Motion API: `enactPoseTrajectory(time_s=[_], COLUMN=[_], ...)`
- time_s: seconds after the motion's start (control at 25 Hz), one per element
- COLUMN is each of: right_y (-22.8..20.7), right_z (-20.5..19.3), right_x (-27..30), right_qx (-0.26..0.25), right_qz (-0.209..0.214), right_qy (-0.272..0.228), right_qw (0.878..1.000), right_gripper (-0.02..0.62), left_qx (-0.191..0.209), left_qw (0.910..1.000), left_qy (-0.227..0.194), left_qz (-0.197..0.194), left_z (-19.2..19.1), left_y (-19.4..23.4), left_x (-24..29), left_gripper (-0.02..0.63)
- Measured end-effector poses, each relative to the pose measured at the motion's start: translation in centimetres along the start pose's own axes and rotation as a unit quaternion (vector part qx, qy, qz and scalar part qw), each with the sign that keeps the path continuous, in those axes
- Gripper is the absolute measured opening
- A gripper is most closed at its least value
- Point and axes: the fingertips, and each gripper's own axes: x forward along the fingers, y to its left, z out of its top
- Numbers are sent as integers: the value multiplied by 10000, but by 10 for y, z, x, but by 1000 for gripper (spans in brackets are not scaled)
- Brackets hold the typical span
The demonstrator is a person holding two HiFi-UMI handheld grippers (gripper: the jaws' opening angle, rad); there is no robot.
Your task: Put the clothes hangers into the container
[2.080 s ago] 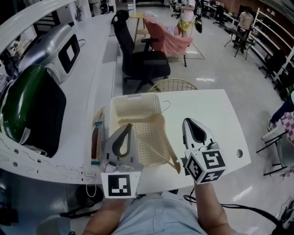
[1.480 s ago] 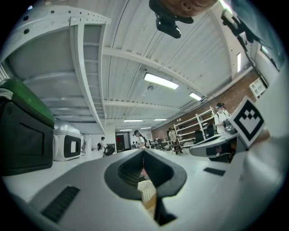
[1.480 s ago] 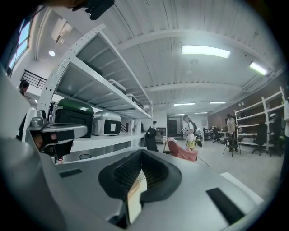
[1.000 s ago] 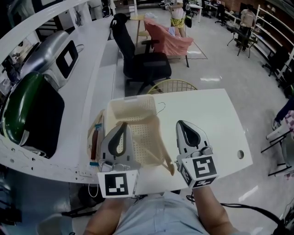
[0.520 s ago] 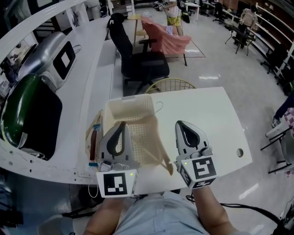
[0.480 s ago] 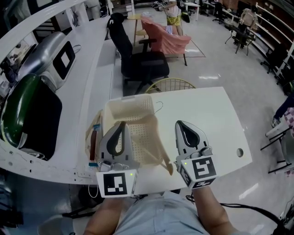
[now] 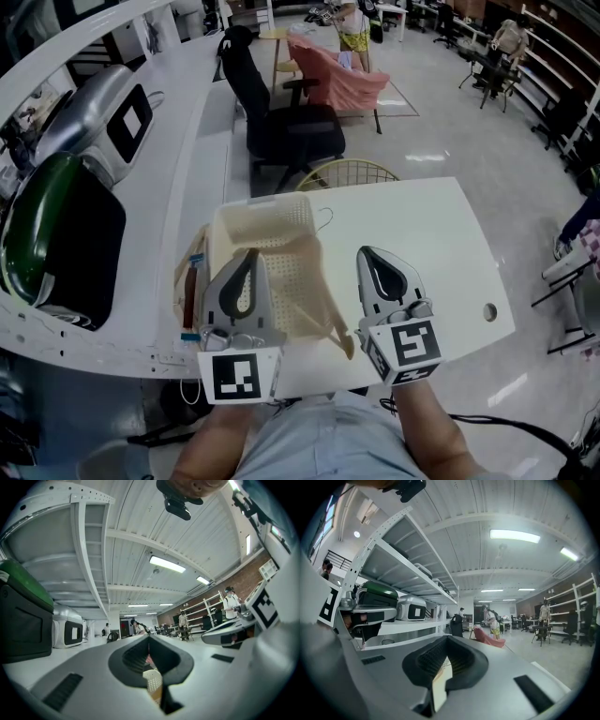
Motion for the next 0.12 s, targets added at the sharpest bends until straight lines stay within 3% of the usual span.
enactPoseTrajectory(time_s=[0.12], right_y=[1], right_z=[0], right_x=[2], right_qx=[-16], right_qz=[17], right_qy=[9], right_qw=[10000], right_gripper=[11], left_qx=[-26], left_qw=[10000], left_qy=[32], left_qz=[-6], left_z=[-1], left_y=[0], left_x=[0], left_gripper=[12])
